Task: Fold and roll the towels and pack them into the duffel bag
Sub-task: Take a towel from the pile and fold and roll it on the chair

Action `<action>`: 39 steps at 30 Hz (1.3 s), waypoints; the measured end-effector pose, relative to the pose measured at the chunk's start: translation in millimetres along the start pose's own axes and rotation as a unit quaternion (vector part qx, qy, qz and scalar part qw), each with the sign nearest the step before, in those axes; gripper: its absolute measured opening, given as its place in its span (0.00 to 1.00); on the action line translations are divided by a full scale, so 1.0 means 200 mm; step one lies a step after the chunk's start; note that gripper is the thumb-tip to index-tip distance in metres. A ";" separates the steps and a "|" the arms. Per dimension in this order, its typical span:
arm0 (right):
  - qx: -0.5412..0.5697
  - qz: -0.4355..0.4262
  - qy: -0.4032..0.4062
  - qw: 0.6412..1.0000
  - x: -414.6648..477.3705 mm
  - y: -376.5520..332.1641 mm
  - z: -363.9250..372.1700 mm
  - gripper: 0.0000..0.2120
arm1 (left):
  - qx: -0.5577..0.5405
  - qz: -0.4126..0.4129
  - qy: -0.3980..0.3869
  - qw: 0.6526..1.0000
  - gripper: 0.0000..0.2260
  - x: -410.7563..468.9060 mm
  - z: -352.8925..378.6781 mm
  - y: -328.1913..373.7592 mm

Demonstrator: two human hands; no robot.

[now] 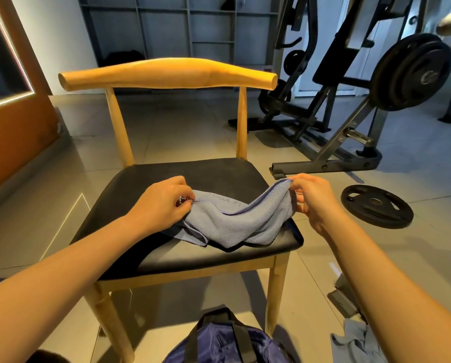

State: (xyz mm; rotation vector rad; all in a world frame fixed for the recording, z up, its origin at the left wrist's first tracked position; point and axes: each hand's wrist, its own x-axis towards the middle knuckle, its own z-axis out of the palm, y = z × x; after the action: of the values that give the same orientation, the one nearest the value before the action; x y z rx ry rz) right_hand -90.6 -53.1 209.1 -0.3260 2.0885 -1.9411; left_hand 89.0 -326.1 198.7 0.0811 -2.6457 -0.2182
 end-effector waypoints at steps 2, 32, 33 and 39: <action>0.002 -0.001 0.000 1.000 0.00 0.00 0.00 0.11 | 0.004 0.007 -0.009 1.000 0.04 0.00 0.02 0.00; 0.010 0.030 0.041 0.999 0.00 0.03 -0.05 0.11 | 0.008 0.009 0.058 0.998 0.09 -0.22 -0.13 0.04; 0.006 0.034 0.040 0.999 0.00 0.03 -0.05 0.10 | -0.005 -0.005 0.049 0.999 0.07 -0.24 -0.11 0.03; 0.016 0.044 0.036 0.998 -0.01 0.04 -0.05 0.10 | -0.146 -0.128 0.085 0.977 0.14 -0.31 -0.07 0.07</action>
State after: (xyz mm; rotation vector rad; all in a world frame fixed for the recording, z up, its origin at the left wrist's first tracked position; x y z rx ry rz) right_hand -92.0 -41.9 202.0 -0.1568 2.0760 -1.9617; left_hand 150.1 -309.0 183.7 0.3290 -2.3996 -0.6527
